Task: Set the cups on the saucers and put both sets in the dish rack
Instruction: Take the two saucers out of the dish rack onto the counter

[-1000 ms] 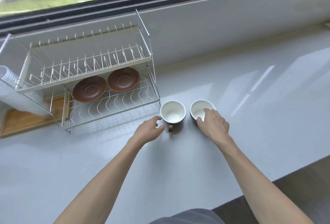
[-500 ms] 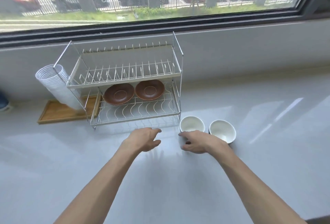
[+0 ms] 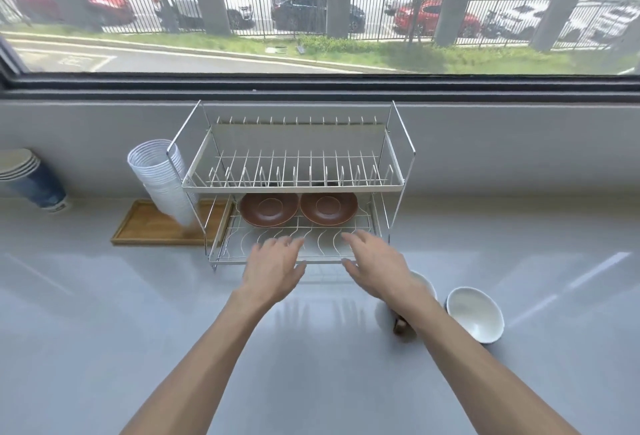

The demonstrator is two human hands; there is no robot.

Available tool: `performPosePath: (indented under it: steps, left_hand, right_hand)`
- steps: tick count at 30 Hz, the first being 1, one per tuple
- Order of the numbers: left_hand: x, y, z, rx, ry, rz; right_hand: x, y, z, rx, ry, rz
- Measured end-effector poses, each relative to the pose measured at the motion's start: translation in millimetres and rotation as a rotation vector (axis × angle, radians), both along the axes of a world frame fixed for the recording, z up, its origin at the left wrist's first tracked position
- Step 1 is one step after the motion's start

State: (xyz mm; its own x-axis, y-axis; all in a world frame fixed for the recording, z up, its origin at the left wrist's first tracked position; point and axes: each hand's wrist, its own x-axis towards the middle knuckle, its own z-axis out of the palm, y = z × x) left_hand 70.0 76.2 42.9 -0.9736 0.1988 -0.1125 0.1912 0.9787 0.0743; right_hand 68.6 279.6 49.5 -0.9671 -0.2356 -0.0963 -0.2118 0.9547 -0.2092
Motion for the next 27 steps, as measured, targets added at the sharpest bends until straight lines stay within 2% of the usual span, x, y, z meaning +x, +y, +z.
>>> performPosePath:
  steps: [3,7,18,22,27]
  left_hand:
    - [-9.5,2.1,-5.2,0.090,0.156,0.043]
    - [-31.9,5.6,-14.8,0.169,0.207,0.112]
    - [-86.7,30.2,-55.4,0.362,0.084,0.243]
    - [-106.9,38.3,-67.2,0.489,0.001,0.354]
    - [-129.3,45.3,-76.3,0.579,-0.043,0.399]
  right_hand:
    - [-14.6,-10.0,-6.7,-0.035,0.091,-0.016]
    - [-42.7,-20.5,-15.2,-0.088,0.105,-0.040]
    - [-106.4,-22.0,-46.9,-0.096,0.154,-0.133]
    - [-137.1,-17.5,-61.6,-0.145,0.081,-0.204]
    - [-167.6,-15.8,-79.0,-0.021,-0.116,-0.151]
